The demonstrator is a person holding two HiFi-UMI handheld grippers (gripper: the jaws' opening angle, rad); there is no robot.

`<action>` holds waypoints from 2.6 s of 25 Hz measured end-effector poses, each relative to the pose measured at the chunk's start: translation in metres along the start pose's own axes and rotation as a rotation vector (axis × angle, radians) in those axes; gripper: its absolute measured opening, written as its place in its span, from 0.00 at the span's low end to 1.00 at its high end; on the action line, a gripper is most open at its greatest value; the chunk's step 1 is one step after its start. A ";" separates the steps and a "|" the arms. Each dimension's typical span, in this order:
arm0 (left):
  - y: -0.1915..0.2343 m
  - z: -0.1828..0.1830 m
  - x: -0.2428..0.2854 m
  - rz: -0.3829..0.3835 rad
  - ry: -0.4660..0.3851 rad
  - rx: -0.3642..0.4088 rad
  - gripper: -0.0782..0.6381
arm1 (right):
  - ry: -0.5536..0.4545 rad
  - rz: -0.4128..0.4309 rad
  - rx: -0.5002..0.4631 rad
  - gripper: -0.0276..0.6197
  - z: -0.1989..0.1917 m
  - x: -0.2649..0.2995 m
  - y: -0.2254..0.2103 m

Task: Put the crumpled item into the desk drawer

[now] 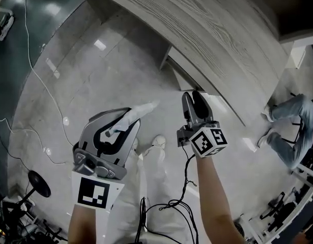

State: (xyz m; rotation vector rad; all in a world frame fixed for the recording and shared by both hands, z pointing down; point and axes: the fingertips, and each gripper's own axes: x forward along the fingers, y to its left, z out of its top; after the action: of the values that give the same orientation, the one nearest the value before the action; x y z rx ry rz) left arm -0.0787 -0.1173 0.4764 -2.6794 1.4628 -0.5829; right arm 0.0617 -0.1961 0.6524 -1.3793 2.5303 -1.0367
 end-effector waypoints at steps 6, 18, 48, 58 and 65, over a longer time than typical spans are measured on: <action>0.003 -0.018 0.023 -0.010 0.014 -0.003 0.19 | -0.028 -0.041 0.097 0.34 -0.005 0.015 -0.030; 0.009 -0.045 0.068 -0.043 0.037 -0.007 0.19 | -0.158 -0.025 0.220 0.39 0.013 0.032 -0.050; 0.015 -0.050 0.059 -0.064 0.056 0.021 0.19 | -0.152 0.089 0.101 0.21 0.013 0.018 -0.034; 0.016 -0.046 0.050 -0.056 0.055 0.023 0.19 | -0.083 0.114 0.053 0.20 -0.004 0.004 -0.018; 0.018 -0.045 0.040 -0.054 0.049 0.028 0.19 | -0.036 0.128 0.044 0.19 -0.023 -0.010 -0.003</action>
State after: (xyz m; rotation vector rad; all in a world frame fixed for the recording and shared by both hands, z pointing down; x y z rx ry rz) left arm -0.0886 -0.1530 0.5269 -2.7096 1.3866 -0.6713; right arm 0.0617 -0.1772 0.6693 -1.1958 2.5164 -1.0286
